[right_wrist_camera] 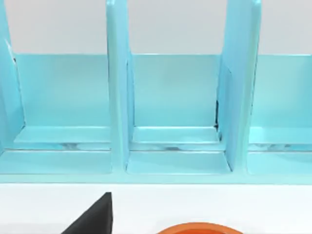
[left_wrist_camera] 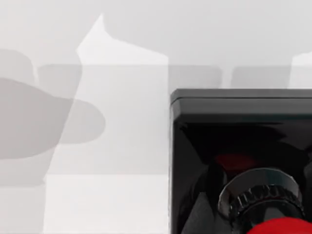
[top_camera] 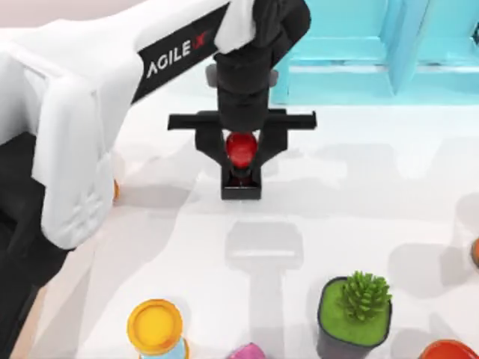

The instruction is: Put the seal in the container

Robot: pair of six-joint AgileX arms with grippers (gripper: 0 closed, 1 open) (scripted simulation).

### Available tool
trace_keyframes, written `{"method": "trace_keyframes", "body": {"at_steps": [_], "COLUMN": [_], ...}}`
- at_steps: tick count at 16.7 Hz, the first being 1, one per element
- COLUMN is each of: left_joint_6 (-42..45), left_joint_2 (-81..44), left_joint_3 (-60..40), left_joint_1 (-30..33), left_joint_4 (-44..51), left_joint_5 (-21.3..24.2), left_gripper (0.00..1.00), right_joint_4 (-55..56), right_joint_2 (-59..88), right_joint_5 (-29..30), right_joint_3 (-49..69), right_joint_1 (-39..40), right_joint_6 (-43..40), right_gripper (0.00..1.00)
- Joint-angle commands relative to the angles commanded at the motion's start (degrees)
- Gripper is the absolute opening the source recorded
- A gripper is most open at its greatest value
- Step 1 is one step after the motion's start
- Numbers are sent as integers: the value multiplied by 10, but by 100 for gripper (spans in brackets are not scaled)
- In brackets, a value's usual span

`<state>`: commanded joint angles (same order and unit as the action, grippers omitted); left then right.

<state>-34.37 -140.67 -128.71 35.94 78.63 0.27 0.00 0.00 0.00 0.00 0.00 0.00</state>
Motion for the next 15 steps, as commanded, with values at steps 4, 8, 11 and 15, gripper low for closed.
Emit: {"method": "trace_keyframes", "body": {"at_steps": [4, 8, 11, 15], "left_joint_6": [1, 2, 2, 11], "left_joint_2": [-22, -37, -38, -28], "left_joint_3": [-153, -233, -239, -231], "left_joint_1": [2, 1, 1, -5], "left_joint_4": [112, 190, 196, 193], "left_joint_5": [0, 1, 1, 1], "left_gripper": [0, 0, 0, 0], "right_joint_4": [0, 0, 0, 0], "right_joint_2": [0, 0, 0, 0], "right_joint_5": [0, 0, 0, 0], "right_joint_3": [0, 0, 0, 0], "right_joint_1": [0, 0, 0, 0], "right_joint_6": [0, 0, 0, 0], "right_gripper": [100, 100, 100, 100]}}
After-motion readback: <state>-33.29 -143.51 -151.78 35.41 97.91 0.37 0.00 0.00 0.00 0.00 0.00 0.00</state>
